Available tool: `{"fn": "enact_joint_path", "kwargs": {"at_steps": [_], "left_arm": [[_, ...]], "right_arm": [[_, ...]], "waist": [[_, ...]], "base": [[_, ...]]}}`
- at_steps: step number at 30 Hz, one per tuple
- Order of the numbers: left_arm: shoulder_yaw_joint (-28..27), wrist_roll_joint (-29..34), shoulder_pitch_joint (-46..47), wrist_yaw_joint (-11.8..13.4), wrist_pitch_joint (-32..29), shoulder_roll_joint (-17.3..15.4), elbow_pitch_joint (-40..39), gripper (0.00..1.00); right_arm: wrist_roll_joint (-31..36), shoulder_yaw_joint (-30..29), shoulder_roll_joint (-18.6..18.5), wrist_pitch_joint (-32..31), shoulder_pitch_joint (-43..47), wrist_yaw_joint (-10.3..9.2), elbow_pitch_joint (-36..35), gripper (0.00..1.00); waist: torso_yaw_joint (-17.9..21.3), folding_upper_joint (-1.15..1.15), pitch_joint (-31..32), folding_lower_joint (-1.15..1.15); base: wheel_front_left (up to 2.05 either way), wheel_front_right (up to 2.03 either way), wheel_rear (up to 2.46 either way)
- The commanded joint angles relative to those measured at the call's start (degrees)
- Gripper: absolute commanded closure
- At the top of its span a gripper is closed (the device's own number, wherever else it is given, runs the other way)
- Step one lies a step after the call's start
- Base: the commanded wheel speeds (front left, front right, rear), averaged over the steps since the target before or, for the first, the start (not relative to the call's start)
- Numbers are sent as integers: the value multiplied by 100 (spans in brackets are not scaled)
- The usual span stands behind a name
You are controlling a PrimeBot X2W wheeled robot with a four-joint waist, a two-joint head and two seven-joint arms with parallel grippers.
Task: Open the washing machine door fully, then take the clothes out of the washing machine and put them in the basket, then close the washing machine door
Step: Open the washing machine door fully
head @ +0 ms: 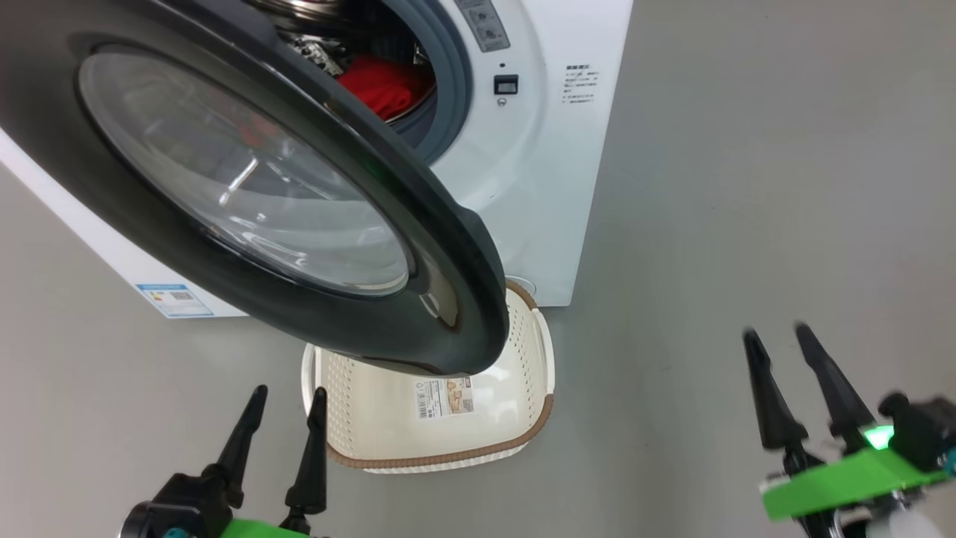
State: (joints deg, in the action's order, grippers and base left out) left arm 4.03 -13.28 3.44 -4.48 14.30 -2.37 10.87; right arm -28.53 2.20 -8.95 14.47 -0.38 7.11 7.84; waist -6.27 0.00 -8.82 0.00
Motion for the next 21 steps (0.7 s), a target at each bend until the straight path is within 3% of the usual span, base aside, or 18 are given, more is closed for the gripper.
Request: {"fn": "enact_joint_path", "kwargs": {"at_steps": [1,10,21], "left_arm": [[-120,-60,14,67,70,-51,-176,0],[57,-166,29,113,70,-51,-212,0],[275,-266,30,164,70,-51,-199,0]], "right_arm": [[-190,246,-90,52,-422,37,-247,100],[-1112,812,-170,52,-1290,37,-259,100],[-3312,2471,-690,52,-2529,37,18,100]], "waist": [[-43,0,-12,0],[-225,0,-61,0],[-553,0,-115,0]], "base": [[0,0,0],[0,0,0],[0,0,0]]}}
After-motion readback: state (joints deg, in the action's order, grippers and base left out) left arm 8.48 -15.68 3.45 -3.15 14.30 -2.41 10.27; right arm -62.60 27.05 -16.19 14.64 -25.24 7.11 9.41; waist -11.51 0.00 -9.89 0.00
